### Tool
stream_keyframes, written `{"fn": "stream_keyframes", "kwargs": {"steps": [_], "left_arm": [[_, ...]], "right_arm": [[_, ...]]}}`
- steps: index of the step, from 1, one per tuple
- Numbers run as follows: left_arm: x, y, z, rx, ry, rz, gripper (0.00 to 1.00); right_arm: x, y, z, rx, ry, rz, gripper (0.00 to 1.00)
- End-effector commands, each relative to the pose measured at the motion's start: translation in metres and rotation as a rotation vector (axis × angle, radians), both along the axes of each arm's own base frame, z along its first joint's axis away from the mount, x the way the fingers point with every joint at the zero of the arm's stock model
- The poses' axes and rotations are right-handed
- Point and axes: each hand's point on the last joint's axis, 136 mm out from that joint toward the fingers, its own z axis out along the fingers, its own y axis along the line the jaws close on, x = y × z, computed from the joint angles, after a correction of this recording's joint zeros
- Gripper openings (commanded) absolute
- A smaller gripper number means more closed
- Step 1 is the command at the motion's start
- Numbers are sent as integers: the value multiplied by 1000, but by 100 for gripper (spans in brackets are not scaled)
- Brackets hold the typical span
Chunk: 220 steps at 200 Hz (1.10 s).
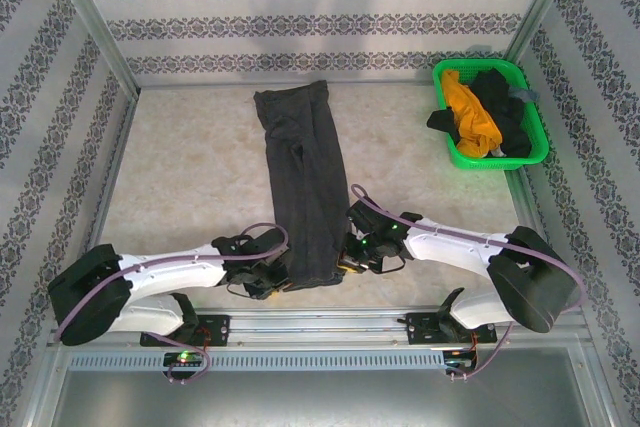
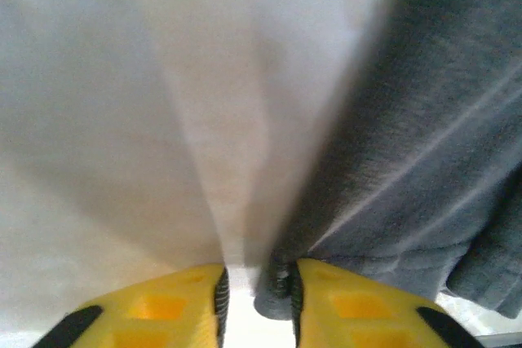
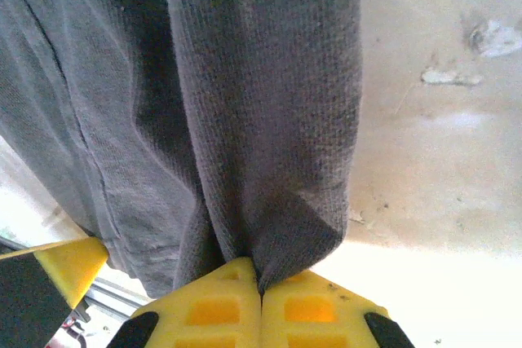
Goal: Fold and stack the t-shirts
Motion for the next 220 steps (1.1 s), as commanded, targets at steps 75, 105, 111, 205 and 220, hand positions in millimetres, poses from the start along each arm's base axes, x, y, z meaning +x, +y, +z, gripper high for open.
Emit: {"fn": "stream_keyframes", "kwargs": {"steps": [75,105,111,205,220], "left_arm": [[7,71,42,57,-253,153,0],[-2,73,40,-33,-256,168,0],[-3,69,38,-47,-247,164,0],[11,58,56,-31,-293,133,0],[17,56,70,-47,-331,138,0]], "right_arm": [[-22,24,20,69,48,97,0],[-31,20,13,34,75,42,0],[-34,16,10,27,79,23,0],[-29,6,6,38,68,-121,0],[-21,2,17,26,35,-147,0]]}}
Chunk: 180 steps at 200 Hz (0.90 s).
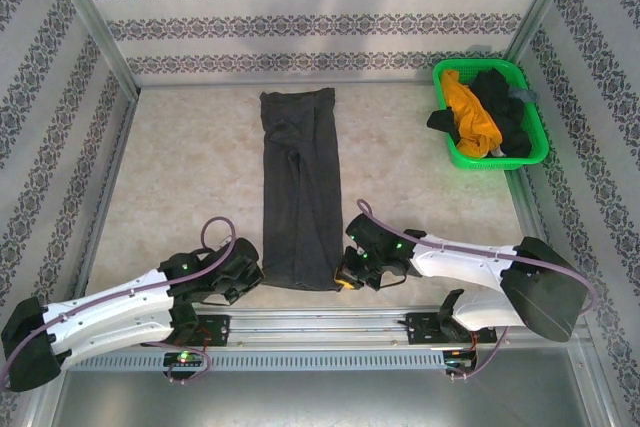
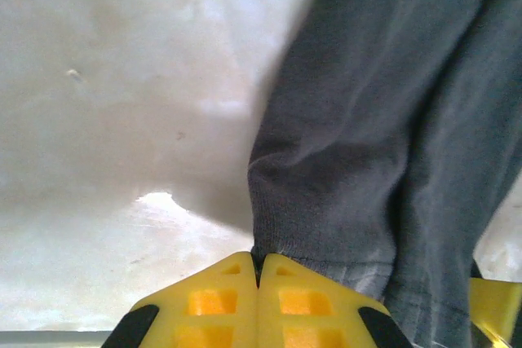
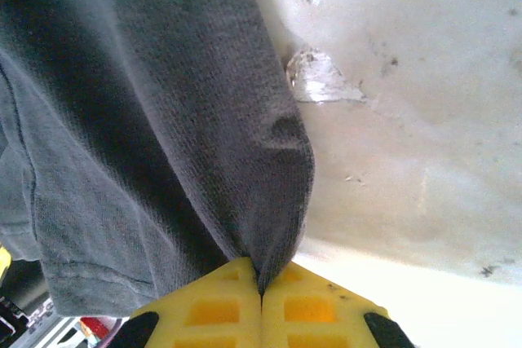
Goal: Fold and stack the t-shirts
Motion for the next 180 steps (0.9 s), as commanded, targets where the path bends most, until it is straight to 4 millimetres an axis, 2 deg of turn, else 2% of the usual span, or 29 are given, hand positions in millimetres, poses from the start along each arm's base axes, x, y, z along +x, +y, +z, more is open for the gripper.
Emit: {"fn": "stream_keyframes", "kwargs": {"steps": [1,30,52,74,93,131,159,180], "left_arm": [[11,4,24,19,-80,6,0],[33,0,65,9,-196,38,0],[57,-5,83,2,-248,60,0],[92,-11,92,-33,-272,74,0],[129,-5,103,-20,-304,89,0],[196,5,100,-53,-317,117,0],[236,6,90,-66,-314,105,0],[262,9,80,-66,-305,102,0]], "right_arm": [[15,-8,18,-42,-55,-59,0],[43,-21,50,-61,-131,-121,0],[72,-21,74,-42,-176,-154,0],[106,-17,87,-32,-200,-157,0],[139,-12,98,-28,-237,-158,0],[203,-1,108,-21,-269,-158,0],[245,-6,106,-44,-286,-205,0],[269,-5,97,-46,-272,-216,0]]}}
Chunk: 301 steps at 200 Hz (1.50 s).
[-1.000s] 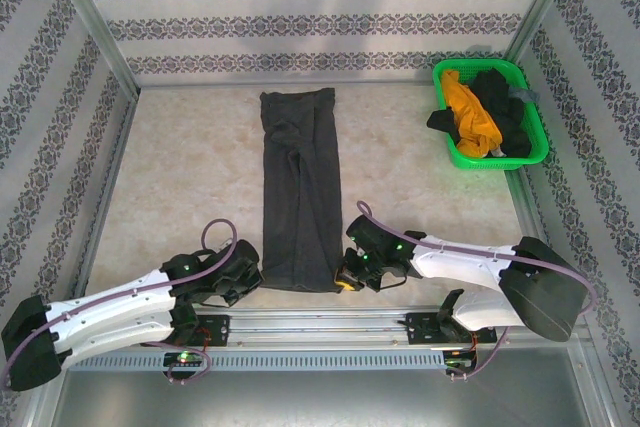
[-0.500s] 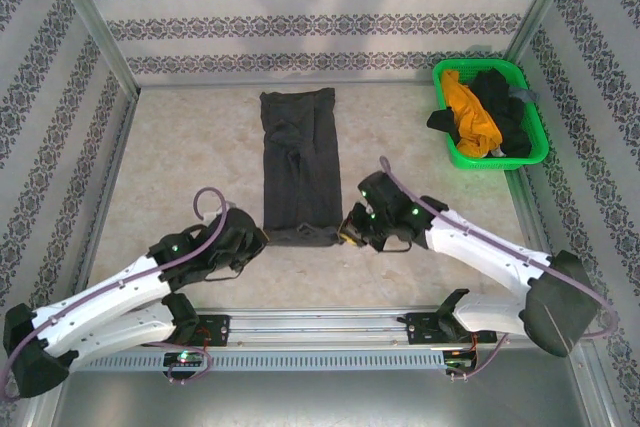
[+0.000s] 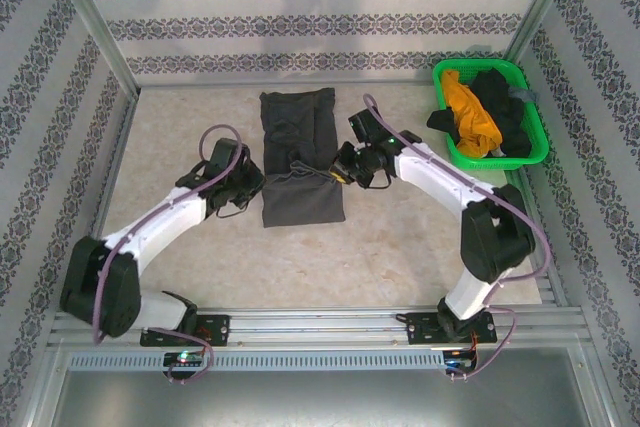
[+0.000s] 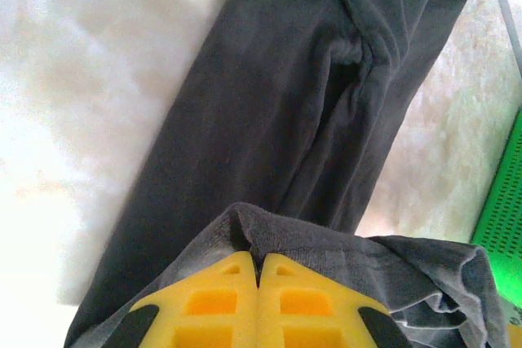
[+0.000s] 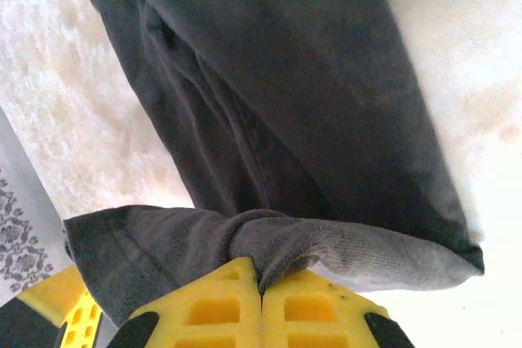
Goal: Fold and stack the t-shirts
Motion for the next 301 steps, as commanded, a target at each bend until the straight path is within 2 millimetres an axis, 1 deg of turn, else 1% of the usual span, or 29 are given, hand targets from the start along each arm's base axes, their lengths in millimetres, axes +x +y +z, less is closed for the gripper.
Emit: {"fn": "stream_keyframes", "kwargs": {"steps": [1,31,44,48,53,62,72,79,91,97,105,118,125,131,133,134,138,142,153,160,177,187,198,217,234,248,275,287,301], "left_arm": [[37,-7,11,-23,-91,-71,0],[70,-7,-2,-22,-74,-88,0],[79,-7,-15,-9,-46,-100,0],[82,-6,-17,-1,-39,-101,1],[84,-5,-21,8,-31,-99,5],[87,-1,-24,14,-25,-94,20],[88,3,-22,23,-29,-82,30],[86,6,-19,35,-30,-74,36],[80,10,-11,43,-30,-62,51],[75,11,-8,39,-25,-58,55],[64,12,-7,32,-13,-57,57],[42,12,-7,18,3,-58,57],[28,13,-10,8,22,-50,57],[14,14,-17,0,52,-47,57],[10,14,-17,-4,56,-44,57],[8,14,-17,-5,59,-43,57],[0,15,-19,-11,71,-38,57],[-9,15,-23,-17,87,-33,57],[-29,12,-34,-52,120,-19,57],[-38,9,-40,-81,133,-11,57],[-52,2,-50,-120,163,6,57],[-54,1,-55,-135,174,16,57],[-54,-2,-60,-151,178,20,58],[-47,-12,-68,-177,183,4,58],[-41,-20,-78,-178,193,-24,58],[-37,-24,-86,-187,200,-27,55],[-27,-29,-88,-182,191,-29,49],[-21,-30,-88,-184,182,-30,42],[-13,-31,-86,-173,165,-30,31]], "right_arm": [[24,-3,-4,-17,-6,7,0],[51,5,-29,-2,37,18,0],[61,6,-42,5,66,35,0],[64,7,-43,12,71,41,3],[69,8,-45,24,72,52,12],[77,7,-46,25,67,69,27],[87,5,-38,25,33,92,37],[90,1,-32,16,17,103,42],[94,-9,-21,1,-9,109,47],[94,-15,-14,-10,-26,109,49],[90,-23,-8,-33,-41,109,52],[77,-35,-5,-59,-44,100,53],[67,-39,-5,-63,-44,96,54],[58,-41,-5,-61,-45,93,54],[55,-42,-6,-62,-44,91,54],[51,-43,-13,-66,-26,92,54],[45,-43,-13,-62,-26,88,54],[36,-44,-18,-62,-12,85,54],[17,-39,-24,-44,-3,82,54],[2,-37,-33,-35,17,80,53],[-24,-28,-50,-5,55,73,53],[-37,-24,-61,-4,78,78,53],[-46,-21,-71,-12,100,83,53],[-53,-18,-85,-30,129,96,53],[-53,-16,-97,-56,140,119,52],[-50,-12,-106,-62,155,131,51],[-37,-3,-108,-51,144,145,47],[-34,-1,-110,-57,156,146,44],[-30,3,-111,-50,154,143,37]]}}
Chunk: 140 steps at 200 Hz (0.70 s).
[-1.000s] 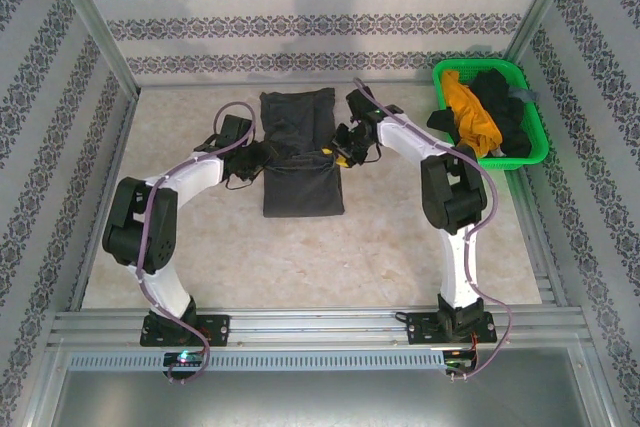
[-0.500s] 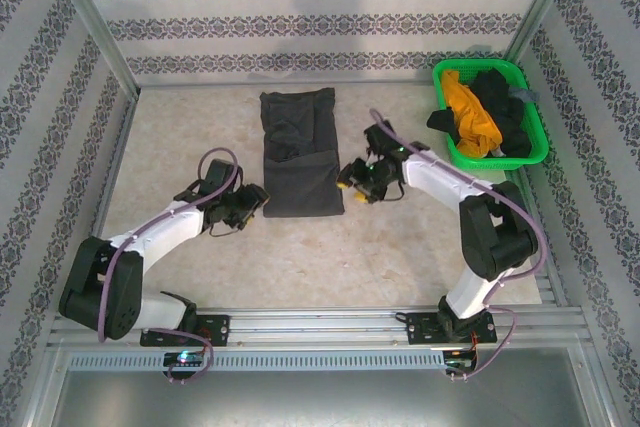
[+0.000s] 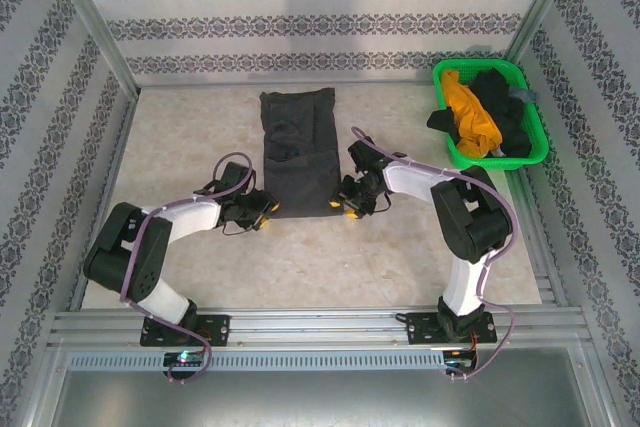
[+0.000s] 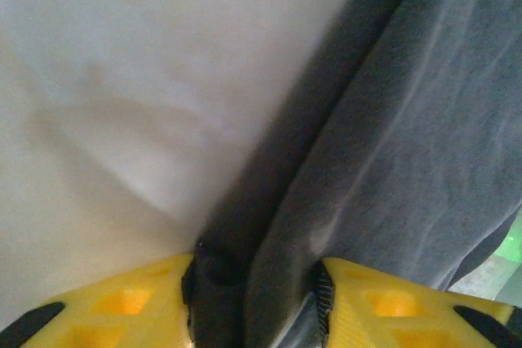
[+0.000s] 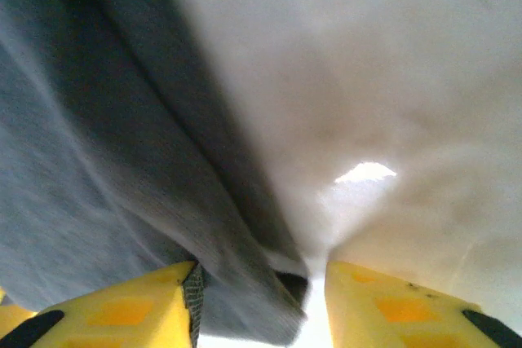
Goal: Fold and stack the t-shirts
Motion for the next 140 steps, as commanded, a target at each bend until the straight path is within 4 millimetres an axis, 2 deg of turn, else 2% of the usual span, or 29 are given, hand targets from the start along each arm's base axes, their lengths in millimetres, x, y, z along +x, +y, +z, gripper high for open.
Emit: {"fn": "stream_keyframes", "kwargs": {"steps": [1,19,31,40,70,85,93,140], "left_arm": [[24,-11,13,-23,-81,-6,30],[35,-12,18,-18,-108,-3,11],[38,-11,25,-5,-128,0,0],[39,-8,32,9,-141,2,0],[25,6,63,60,-210,-8,0],[10,7,70,63,-216,-39,0],[-1,7,67,58,-201,-53,0],[-84,1,53,41,-115,-167,0]], "right_arm": [[14,13,0,18,-29,16,37],[19,17,2,32,-36,11,23],[22,19,8,36,-51,9,9],[23,17,15,30,-72,1,0],[24,6,53,12,-181,-34,0],[15,4,65,17,-195,-30,0],[6,5,66,18,-186,-21,0],[-71,0,46,0,-120,24,0]]}}
